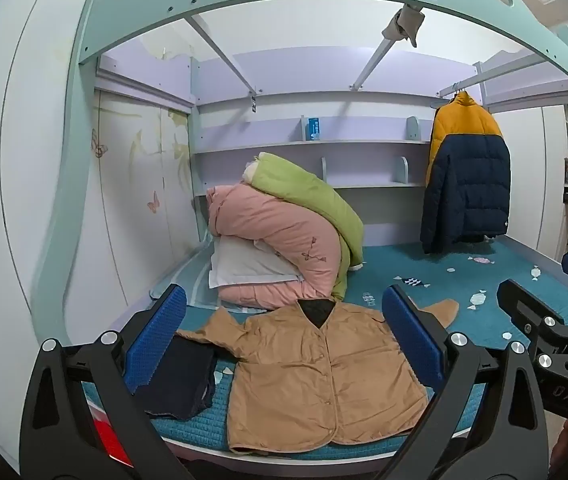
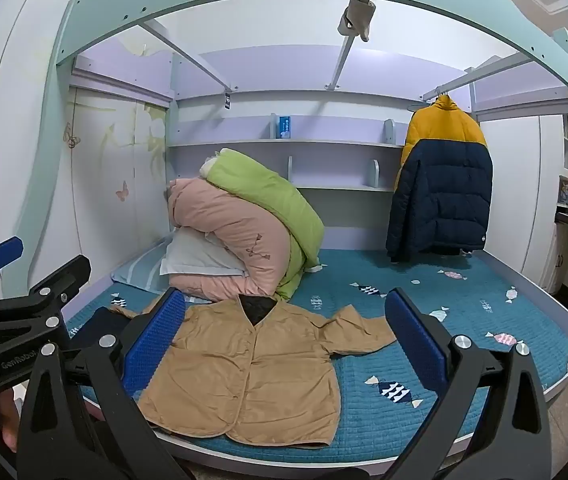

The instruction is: Fold large clothes

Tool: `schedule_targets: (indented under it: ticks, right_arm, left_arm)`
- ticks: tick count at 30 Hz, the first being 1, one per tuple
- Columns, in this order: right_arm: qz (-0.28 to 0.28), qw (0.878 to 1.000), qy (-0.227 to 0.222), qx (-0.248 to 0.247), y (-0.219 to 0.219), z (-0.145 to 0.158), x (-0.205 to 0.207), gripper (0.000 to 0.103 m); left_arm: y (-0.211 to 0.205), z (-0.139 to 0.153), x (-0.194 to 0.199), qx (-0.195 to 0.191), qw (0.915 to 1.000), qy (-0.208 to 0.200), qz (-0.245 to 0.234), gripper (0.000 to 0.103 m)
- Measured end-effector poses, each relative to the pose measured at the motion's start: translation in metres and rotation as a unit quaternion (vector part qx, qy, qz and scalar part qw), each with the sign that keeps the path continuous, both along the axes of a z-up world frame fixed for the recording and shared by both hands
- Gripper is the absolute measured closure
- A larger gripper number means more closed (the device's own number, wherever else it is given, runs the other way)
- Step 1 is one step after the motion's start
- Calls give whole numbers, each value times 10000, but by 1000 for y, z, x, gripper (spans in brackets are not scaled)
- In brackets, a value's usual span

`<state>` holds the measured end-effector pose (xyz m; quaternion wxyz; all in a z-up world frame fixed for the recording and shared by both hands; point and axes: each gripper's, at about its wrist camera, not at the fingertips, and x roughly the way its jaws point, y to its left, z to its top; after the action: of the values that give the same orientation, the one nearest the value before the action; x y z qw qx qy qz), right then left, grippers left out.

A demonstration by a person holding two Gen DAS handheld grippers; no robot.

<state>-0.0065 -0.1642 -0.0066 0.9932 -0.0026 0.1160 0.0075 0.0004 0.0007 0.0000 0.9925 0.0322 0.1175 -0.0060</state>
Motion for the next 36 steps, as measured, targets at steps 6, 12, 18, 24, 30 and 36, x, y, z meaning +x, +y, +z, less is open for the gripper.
schedule_targets:
  ticks: [6,12,18,24,30,36]
  right_arm:
    - [-12,10000,6,-8,0,0,1,6]
    - [-6,10000,-10,-39,3,-1,1,7]
    - [25,10000,-2,-43,3,2,0,6]
    - [27,10000,-7,-50,4,2,3,7]
    - [28,10000,-12,-46,4,1,4,7]
    - [27,10000,-21,-49,5,2,1,6]
  left_arm:
    - [3,-2,-2,153,9998,-112,54,5]
    - [-4,-4,-7,288,9993,-219,71,5]
    - [-4,-4,-3,273,9995,-170,63,5]
    - [0,-5,-1,243,9996,-157,58,5]
    - [0,-7,-1,225,9996,-156,60,5]
    - [2,-6,0,219,9996,-154,61,5]
